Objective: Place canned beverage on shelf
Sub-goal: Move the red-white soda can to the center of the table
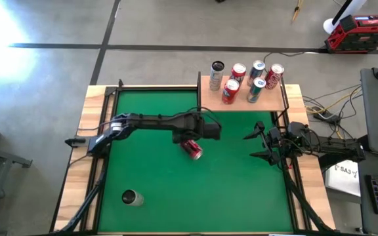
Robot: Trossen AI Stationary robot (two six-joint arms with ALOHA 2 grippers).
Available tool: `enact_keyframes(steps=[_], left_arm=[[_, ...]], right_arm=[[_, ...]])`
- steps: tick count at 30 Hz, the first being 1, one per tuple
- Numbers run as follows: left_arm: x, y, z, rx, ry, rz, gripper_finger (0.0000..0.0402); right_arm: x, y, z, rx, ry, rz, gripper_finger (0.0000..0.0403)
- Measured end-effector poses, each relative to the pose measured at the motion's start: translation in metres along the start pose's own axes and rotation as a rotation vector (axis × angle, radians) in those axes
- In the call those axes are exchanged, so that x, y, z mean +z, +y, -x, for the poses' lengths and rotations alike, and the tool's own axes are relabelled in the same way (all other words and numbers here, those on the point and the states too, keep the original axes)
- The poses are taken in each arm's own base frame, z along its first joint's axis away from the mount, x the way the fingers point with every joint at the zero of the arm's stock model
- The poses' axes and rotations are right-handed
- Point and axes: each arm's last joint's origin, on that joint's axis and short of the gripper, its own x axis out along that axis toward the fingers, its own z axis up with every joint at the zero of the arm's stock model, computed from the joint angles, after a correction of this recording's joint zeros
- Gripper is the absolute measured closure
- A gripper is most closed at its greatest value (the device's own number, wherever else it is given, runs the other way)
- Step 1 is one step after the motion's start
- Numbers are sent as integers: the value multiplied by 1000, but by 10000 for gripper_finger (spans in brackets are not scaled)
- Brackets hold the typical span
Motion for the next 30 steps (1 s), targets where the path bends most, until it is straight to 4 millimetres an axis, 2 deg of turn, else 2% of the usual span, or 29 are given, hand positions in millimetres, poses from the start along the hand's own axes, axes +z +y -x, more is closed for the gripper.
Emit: enact_keyframes(steps=[8, 13, 18, 23, 30], left_arm=[[14, 8, -1, 200, 256, 346, 108], [31, 10, -10, 275, 281, 470, 108], [40, 12, -29, 343, 326, 544, 108], [39, 13, -56, 390, 352, 591, 108], [35, 12, -82, 435, 341, 599, 108]], right_arm=[[0, 0, 0, 0, 0, 0, 44], [0, 0, 0, 0, 0, 0, 44], [0, 0, 0, 0, 1, 0, 44], [0, 0, 0, 0, 0, 0, 44], [0, 0, 0, 0, 0, 0, 44]])
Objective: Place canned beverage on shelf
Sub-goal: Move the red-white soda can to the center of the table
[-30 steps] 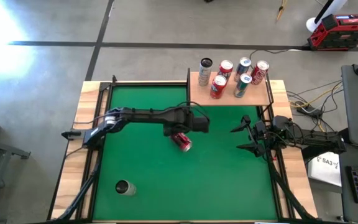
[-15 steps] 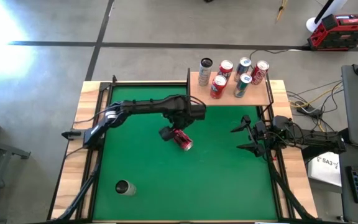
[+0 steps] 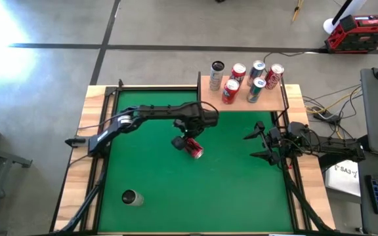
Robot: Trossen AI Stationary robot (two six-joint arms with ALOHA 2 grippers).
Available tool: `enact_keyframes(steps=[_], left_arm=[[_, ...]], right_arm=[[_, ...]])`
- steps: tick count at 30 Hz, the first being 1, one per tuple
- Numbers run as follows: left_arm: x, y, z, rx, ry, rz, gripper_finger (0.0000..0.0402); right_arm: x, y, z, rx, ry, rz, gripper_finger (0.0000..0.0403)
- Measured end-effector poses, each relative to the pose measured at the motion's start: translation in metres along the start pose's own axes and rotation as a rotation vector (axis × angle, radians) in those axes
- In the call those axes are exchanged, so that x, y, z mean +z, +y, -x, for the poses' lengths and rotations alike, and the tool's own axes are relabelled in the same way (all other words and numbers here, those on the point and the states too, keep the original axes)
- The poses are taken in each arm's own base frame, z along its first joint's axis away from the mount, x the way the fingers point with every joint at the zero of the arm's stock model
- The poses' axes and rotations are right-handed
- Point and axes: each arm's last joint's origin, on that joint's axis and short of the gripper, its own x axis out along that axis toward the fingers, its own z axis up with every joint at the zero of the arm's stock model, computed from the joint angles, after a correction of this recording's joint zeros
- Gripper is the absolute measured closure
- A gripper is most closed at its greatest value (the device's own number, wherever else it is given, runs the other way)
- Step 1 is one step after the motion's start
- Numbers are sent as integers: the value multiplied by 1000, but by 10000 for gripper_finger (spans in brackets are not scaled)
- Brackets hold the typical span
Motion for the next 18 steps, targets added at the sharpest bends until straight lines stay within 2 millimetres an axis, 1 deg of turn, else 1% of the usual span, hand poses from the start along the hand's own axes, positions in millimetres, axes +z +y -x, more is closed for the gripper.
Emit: enact_keyframes(steps=[4, 10, 18], left_arm=[[-1, -3, -12, 33, -6, 25, 108], [-1, -5, -24, 66, -26, 30, 108], [-6, 6, -36, 94, -79, 43, 108]], right_arm=[[0, 0, 0, 0, 0, 0, 44], [0, 0, 0, 0, 0, 0, 44], [0, 0, 0, 0, 0, 0, 44]])
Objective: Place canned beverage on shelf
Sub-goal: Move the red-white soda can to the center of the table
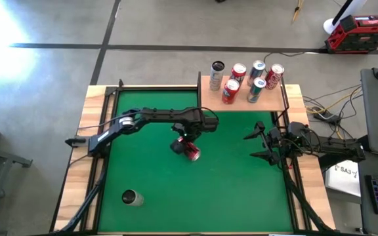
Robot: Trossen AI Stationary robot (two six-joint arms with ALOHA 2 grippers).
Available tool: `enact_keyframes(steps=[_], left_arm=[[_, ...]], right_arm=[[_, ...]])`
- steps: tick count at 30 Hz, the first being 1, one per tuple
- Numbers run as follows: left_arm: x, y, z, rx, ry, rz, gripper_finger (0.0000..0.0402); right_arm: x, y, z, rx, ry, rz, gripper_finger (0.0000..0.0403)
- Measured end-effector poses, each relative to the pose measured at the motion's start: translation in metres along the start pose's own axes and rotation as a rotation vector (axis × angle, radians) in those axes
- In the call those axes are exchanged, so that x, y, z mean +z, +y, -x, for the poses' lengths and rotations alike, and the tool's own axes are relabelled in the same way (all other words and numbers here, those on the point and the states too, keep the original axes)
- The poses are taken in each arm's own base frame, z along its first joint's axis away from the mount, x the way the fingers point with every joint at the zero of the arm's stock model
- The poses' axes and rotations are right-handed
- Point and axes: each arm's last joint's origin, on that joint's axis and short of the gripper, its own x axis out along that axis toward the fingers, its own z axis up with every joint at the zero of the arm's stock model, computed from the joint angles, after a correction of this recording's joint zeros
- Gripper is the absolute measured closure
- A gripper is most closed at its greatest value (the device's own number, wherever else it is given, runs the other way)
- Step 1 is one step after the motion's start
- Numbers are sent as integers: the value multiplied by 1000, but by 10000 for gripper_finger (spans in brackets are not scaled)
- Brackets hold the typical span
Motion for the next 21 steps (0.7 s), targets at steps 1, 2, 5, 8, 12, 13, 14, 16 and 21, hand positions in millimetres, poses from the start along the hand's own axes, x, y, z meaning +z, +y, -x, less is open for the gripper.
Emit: enact_keyframes(steps=[1, 2, 5, 8, 12, 13, 14, 16, 21], left_arm=[[-2, 2, -2, -3, -12, 6, 108], [-4, 4, -3, -6, -23, 14, 108], [-10, 11, -6, -27, -63, 43, 108], [-17, 18, -8, -62, -106, 68, 108], [-24, 27, -10, -96, -141, 109, 108], [-26, 28, -10, -100, -144, 122, 108], [-27, 29, -10, -103, -145, 134, 108], [-28, 30, -11, -105, -145, 145, 108], [-29, 31, -10, -103, -133, 150, 108]], right_arm=[[0, 0, 0, 0, 0, 0, 44], [0, 0, 0, 0, 0, 0, 44], [0, 0, 0, 0, 0, 0, 44], [0, 0, 0, 0, 0, 0, 44], [0, 0, 0, 0, 0, 0, 44], [0, 0, 0, 0, 0, 0, 44], [0, 0, 0, 0, 0, 0, 44], [0, 0, 0, 0, 0, 0, 44], [0, 0, 0, 0, 0, 0, 44]])
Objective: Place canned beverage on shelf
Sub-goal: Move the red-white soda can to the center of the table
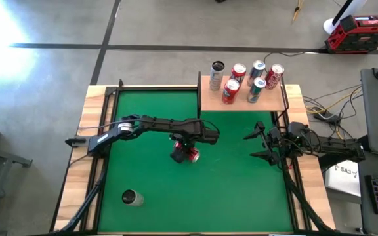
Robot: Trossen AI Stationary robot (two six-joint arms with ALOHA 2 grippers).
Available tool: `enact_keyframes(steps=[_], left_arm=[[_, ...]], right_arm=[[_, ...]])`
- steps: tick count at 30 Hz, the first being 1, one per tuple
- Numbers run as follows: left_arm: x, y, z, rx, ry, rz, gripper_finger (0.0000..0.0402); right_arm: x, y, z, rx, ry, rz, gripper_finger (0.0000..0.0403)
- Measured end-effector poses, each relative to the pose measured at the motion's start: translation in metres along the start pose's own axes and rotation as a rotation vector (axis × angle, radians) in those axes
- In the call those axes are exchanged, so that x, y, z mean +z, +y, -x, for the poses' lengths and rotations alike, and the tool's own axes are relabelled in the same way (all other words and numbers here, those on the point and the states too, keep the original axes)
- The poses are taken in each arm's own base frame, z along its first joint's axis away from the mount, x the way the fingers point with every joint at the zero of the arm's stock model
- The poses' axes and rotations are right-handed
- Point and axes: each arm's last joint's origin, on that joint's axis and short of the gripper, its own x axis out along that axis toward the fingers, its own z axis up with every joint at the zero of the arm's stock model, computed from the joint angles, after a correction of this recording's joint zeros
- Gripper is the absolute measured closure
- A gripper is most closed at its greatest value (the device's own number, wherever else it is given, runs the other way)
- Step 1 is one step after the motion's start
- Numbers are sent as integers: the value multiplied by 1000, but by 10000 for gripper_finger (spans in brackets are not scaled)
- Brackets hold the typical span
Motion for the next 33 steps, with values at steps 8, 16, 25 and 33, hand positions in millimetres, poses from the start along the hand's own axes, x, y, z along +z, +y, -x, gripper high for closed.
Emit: enact_keyframes(steps=[8, 16, 25, 33], left_arm=[[0, 0, -3, -28, -41, -24, 85], [-4, 3, -24, -44, -78, 7, 34], [-3, 4, -29, -43, -80, -44, 47], [-10, 15, -25, -81, -130, -111, 120]], right_arm=[[0, 0, 0, 0, 0, 0, 44], [0, 0, 0, -1, 0, 0, 44], [0, -1, 0, -22, -2, -1, 44], [0, -1, 0, -24, -3, 0, 44]])
